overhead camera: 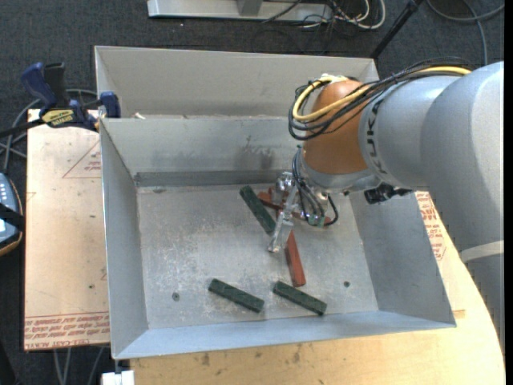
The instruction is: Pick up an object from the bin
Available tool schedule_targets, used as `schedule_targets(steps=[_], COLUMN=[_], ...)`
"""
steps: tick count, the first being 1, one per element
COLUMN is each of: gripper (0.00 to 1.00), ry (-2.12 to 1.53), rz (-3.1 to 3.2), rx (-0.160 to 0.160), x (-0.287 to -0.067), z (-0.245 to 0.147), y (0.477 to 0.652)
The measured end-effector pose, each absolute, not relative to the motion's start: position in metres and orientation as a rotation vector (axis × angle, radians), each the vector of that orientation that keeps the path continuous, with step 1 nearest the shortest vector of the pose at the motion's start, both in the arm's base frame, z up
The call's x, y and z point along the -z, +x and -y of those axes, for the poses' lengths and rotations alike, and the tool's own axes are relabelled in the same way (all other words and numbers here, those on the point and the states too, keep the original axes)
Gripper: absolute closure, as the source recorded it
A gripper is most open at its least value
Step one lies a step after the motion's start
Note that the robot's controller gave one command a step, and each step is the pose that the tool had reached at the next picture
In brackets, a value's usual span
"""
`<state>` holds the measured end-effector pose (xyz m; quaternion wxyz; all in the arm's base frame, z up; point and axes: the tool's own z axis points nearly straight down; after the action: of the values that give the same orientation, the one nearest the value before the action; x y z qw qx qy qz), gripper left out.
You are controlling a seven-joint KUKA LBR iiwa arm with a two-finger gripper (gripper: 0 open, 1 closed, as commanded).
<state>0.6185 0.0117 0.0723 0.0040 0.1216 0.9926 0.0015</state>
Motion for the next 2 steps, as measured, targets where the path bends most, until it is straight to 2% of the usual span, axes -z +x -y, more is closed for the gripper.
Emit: schedule_targets(steps=[1, 2], gripper=[0.00, 0.00], ry=[0.873, 0.869], rz=[-3.013, -3.015], rx=[-0.005, -0.001], x=[-0.0714, -0.0722], z=[-0.0213, -0.0216], y=[0.6292, 0.6303])
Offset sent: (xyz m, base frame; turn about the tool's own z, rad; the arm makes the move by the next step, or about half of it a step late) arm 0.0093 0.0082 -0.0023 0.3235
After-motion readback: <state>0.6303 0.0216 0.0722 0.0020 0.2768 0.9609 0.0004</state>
